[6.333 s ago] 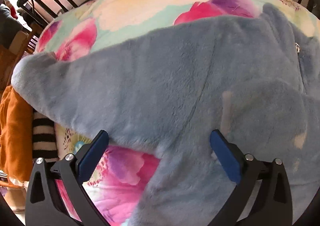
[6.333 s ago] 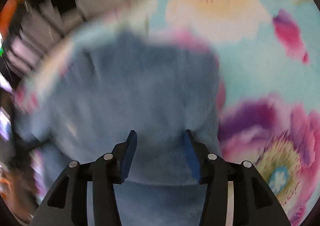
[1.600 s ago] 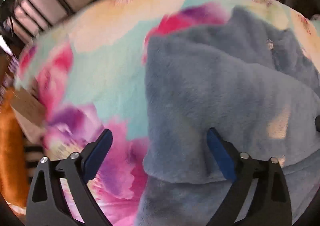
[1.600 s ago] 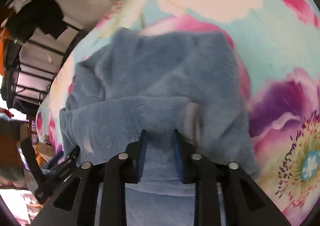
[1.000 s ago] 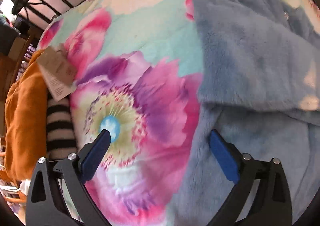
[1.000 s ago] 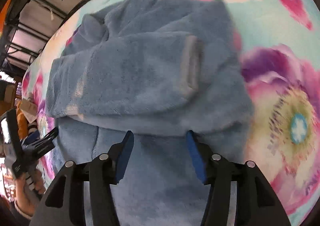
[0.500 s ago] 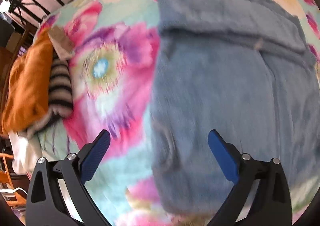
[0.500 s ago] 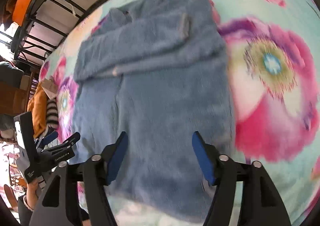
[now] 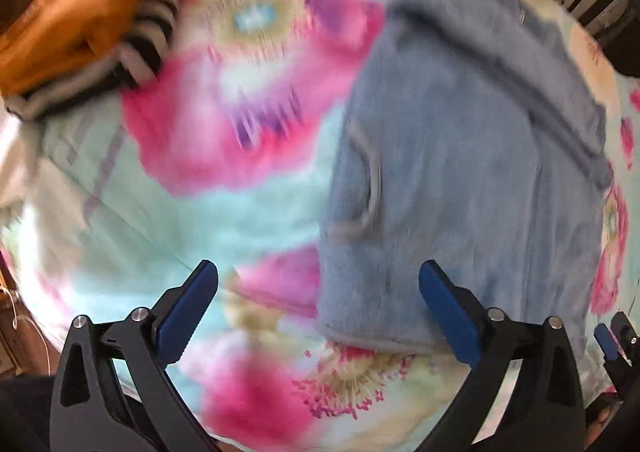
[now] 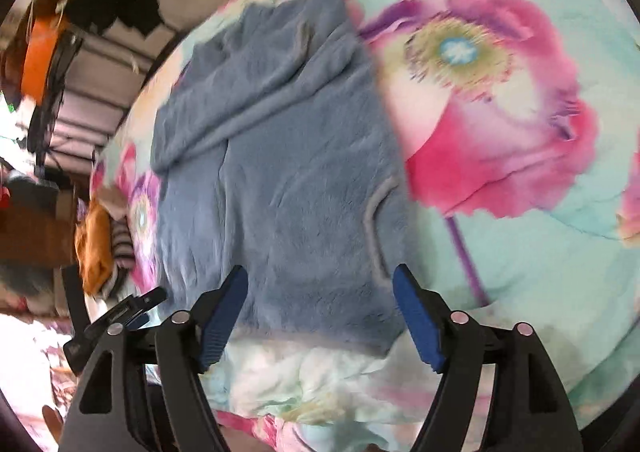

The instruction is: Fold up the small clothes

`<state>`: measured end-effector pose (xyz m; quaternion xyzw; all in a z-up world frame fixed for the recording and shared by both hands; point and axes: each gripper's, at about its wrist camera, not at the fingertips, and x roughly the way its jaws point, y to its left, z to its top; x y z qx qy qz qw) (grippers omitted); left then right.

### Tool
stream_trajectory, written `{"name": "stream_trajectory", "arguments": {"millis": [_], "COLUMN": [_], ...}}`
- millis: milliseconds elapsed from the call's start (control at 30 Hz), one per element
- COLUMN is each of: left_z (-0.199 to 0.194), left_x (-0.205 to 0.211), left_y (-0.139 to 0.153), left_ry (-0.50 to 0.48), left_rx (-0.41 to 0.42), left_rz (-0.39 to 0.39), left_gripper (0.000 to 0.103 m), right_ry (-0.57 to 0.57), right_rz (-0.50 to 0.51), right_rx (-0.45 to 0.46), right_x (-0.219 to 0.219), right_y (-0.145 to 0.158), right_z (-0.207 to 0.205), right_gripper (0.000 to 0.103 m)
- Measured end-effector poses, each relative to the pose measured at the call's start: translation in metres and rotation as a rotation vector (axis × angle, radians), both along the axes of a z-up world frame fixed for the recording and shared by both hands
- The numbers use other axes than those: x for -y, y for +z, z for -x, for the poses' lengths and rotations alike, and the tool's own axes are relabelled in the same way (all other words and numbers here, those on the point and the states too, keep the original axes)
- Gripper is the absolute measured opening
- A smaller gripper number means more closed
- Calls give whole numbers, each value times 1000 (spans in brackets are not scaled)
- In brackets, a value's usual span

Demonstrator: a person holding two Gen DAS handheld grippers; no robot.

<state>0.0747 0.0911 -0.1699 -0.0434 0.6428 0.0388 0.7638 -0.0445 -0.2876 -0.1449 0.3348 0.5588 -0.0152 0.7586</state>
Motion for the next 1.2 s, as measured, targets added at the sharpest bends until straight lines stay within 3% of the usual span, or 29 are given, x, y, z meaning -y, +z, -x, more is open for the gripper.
{"name": "stream_trajectory", "arguments": {"millis": [100, 167, 300, 567, 700, 767, 833, 967, 1000, 1033, 1133, 1200], "left_z": [-4, -6, -10, -6, 2, 3, 2, -9, -9, -7, -6, -7], "left_x": [-3, -6, -4, -12, 4, 9, 10, 14, 18, 20, 29, 33], "left_y": [-10, -24, -37, -46, -41, -43, -50, -57, -56, -55, -49, -48], "left_ry": [11, 24, 2, -20, -49, -66, -62, -25, -42, -57, -98, -108], "left_rx": [-46, -93, -119, -100, -75, -75, -84, -86, -81, -75, -47, -38], "left_rz": [42, 73, 88, 132, 194, 188, 180, 209, 190, 174, 165, 151], "left_gripper": [98, 97, 94, 71, 43, 42, 49, 52, 48, 37, 18, 18], "right_ry": [-32, -41, -43, -2, 9, 11, 13, 18, 21, 27, 43, 28], "right_rz": [4, -50, -69, -22, -2, -7, -8, -1, 5, 16, 28, -11], "right_rx": [-72, -118, -134, -135, -128, -124, -125, -129, -129, -129, -120, -113], "right_x": [10, 10, 9, -3, -5, -5, -5, -4, -6, -8, -11, -7], "right_y": [-18, -34, -44, -50, -49, -48, -49, -51, -51, -51, -50, -50], "right_z": [-2, -1, 0, 6, 6, 5, 5, 6, 6, 6, 6, 6], "right_gripper": [76, 76, 76, 75, 70, 69, 69, 69, 69, 68, 41, 24]}}
